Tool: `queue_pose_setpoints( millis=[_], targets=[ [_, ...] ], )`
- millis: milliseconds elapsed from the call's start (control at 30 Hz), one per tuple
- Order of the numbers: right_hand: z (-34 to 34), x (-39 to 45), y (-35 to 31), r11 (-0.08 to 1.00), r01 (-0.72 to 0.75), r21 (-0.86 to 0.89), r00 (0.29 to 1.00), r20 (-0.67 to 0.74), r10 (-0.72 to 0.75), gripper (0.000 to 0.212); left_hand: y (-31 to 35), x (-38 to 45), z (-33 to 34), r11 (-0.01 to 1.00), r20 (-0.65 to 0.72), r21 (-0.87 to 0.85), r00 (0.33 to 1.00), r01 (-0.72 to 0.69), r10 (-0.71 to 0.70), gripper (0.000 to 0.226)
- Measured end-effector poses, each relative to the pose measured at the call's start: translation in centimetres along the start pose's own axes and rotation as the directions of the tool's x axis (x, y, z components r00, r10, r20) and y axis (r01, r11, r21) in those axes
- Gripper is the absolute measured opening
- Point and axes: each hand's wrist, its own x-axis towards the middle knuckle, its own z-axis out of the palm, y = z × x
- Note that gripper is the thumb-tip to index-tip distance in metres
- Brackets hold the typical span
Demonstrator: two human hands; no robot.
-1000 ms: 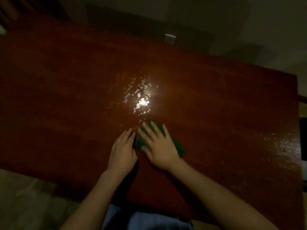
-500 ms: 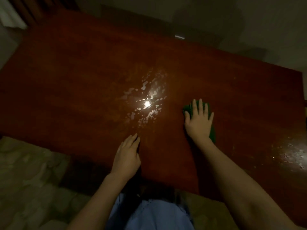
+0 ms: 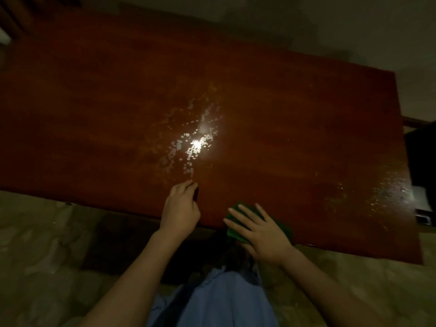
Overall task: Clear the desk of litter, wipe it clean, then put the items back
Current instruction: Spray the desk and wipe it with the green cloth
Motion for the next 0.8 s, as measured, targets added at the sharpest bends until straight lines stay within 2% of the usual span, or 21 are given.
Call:
queue_pose_setpoints(
  millis=[67,133,200,267,300,333,367,433,500,533,633,800],
  targets=[
    [-0.4,-1.6,2.2,0.988,-0.140,0.071,0.990,0.007,0.140,0.057,0.9,-0.1,0.8,1.000,-0.002,-0.006,1.000,-0.005,0.005,0.050],
    [-1.4,-1.6,4.8,0.938,-0.313,0.148,0.949,0.001,0.316,0.056,1.4,-0.2,1.2,1.000,-0.005,-0.014,1.000,0.003,-0.003,0.050],
    [-2.3,-0.3,7.3,0.831,-0.506,0.231,0.849,-0.033,0.527,0.062,1.8,-0.2,1.5,1.000,-0.008,-0.012,1.000,0.010,-0.010,0.050],
    [-3.3,2.6,9.6,0.691,-0.670,0.272,0.711,-0.034,0.703,0.062,2.0,-0.1,1.7,1.000,-0.016,-0.010,1.000,0.022,-0.022,0.049],
    [-3.9,4.4,10.5,0.641,-0.716,0.278,0.660,-0.030,0.751,0.061,2.1,-0.1,1.7,1.000,-0.018,-0.009,0.999,0.028,-0.028,0.049],
    [-4.4,6.3,11.1,0.624,-0.733,0.272,0.642,-0.029,0.767,0.061,2.2,-0.1,1.7,0.999,-0.020,-0.011,0.999,0.035,-0.035,0.049],
    [-5.1,8.0,11.0,0.645,-0.720,0.255,0.662,-0.029,0.749,0.062,2.3,0.0,1.6,0.999,-0.022,-0.020,0.999,0.046,-0.046,0.049],
    [-5.7,10.2,9.4,0.774,-0.601,0.199,0.787,-0.023,0.617,0.062,2.5,0.4,1.4,0.996,-0.033,-0.043,0.997,0.072,-0.074,0.049],
    [-5.2,10.2,5.9,0.924,-0.351,0.151,0.934,-0.011,0.356,0.061,2.6,1.1,1.0,0.996,-0.055,-0.036,0.995,0.079,-0.081,0.048],
    [-4.6,9.4,4.0,0.972,-0.206,0.110,0.978,-0.017,0.209,0.060,2.7,1.5,0.8,0.997,-0.064,-0.024,0.995,0.077,-0.078,0.048],
    [-2.7,5.8,1.1,0.996,0.093,0.004,0.996,0.006,-0.093,0.057,3.6,2.8,0.6,0.998,-0.059,-0.011,0.996,0.068,-0.069,0.048],
    [-0.6,-0.1,4.9,0.901,0.420,-0.113,0.907,0.073,-0.414,0.057,5.7,3.2,1.5,0.998,-0.004,-0.014,0.999,0.054,-0.055,0.049]
  ],
)
